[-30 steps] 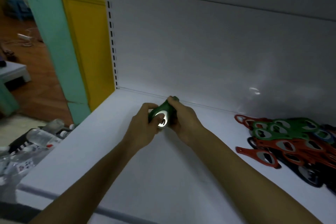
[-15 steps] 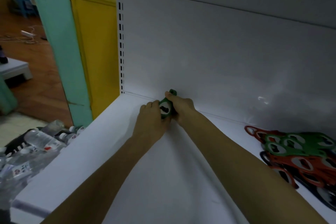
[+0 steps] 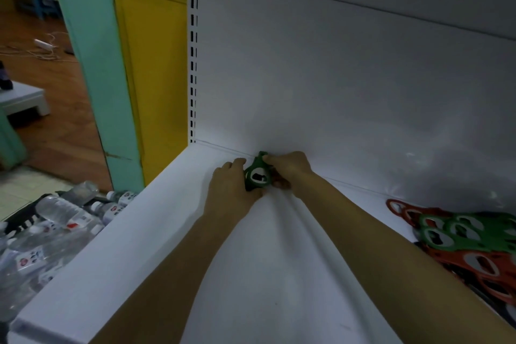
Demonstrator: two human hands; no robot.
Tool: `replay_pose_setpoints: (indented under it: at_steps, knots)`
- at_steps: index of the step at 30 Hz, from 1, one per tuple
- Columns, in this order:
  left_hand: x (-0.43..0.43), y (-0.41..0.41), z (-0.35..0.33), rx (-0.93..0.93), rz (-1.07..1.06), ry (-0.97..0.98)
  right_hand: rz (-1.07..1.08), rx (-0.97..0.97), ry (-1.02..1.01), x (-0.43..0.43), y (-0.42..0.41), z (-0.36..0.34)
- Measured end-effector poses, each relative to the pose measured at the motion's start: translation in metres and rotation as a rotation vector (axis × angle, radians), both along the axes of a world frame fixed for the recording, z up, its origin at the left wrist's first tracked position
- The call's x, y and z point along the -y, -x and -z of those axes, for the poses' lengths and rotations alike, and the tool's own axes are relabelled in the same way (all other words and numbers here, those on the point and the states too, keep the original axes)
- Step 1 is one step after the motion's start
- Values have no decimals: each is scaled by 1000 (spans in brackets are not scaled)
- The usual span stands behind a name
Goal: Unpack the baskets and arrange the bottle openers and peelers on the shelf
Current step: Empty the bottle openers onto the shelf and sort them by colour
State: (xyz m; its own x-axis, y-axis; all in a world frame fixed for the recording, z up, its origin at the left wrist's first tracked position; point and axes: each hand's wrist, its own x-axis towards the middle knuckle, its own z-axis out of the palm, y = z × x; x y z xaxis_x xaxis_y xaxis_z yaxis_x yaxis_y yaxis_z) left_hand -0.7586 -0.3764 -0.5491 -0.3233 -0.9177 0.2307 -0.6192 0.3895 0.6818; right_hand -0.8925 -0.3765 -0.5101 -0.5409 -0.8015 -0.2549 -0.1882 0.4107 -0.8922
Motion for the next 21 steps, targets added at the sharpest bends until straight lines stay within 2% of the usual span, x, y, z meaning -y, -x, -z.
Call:
replay_pose_setpoints:
  at_steps: [7, 11, 17, 21]
  knots:
    - [6, 2, -2, -27, 34, -1, 59, -68, 67, 4, -9, 5]
    - [9, 1, 0, 38, 41, 66, 65, -46, 83, 1, -10, 6]
    - [8, 1, 3, 12, 9, 106, -3, -150, 72, -12, -4, 8]
    - [6, -3, 2, 23, 8, 120, -38, -144, 95, -20, -1, 11]
